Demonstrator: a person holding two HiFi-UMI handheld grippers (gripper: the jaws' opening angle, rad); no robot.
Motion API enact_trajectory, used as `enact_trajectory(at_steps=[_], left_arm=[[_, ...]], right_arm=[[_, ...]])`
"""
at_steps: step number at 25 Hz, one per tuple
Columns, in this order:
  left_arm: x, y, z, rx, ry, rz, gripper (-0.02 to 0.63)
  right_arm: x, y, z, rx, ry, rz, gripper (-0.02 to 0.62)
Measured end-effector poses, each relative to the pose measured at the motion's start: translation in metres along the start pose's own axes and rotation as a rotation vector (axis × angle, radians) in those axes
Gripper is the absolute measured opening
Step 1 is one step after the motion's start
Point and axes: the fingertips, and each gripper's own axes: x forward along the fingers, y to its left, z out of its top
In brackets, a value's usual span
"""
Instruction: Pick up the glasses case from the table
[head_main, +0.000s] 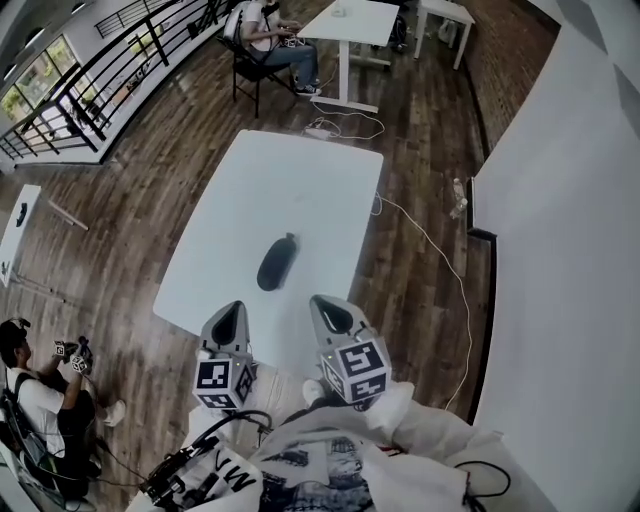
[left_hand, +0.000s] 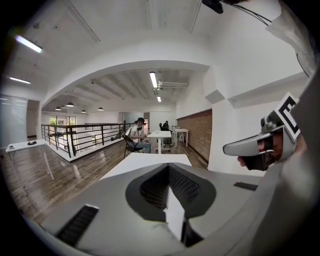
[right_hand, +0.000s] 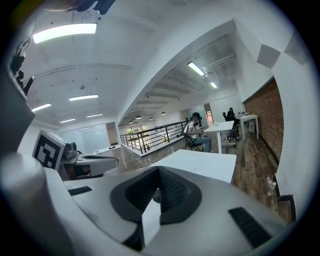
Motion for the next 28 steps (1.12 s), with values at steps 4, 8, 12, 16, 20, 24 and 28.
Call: enact_trajectory(at_steps=[4,8,12,16,20,24,28], left_arm=[[0.019,-0.006,0.003,0.016,0.008,-0.016,0.021],[0.035,-0.007,0.004,0.02,0.026,-0.015,0.02],[0.053,0.0,-0.012,0.006,0.11,-0.016,0.02],[0.083,0.008,-0.041,-0.017,0.221,-0.044,0.066],[0.124,0.01,-0.073,0.023,0.329,-0.095,0.412],[0.17,0.005,-0.104,0.106,0.449,-0.157,0.46],[0.207,0.013,-0.123,0.139,0.53,-0.155,0.46]], right_arm=[[0.009,-0.013,0.002,0.014,-0.005,0.001,-0.002],[0.016,-0.024,0.008,0.016,-0.008,-0.003,-0.002],[0.023,-0.034,0.008,0.025,-0.001,-0.015,-0.002],[0.024,-0.048,0.003,0.039,0.008,-0.034,-0.002],[0.02,-0.063,-0.003,0.057,0.021,-0.061,-0.002],[0.014,-0.081,-0.015,0.076,0.039,-0.102,-0.002],[0.003,-0.098,-0.022,0.089,0.06,-0.151,-0.002]])
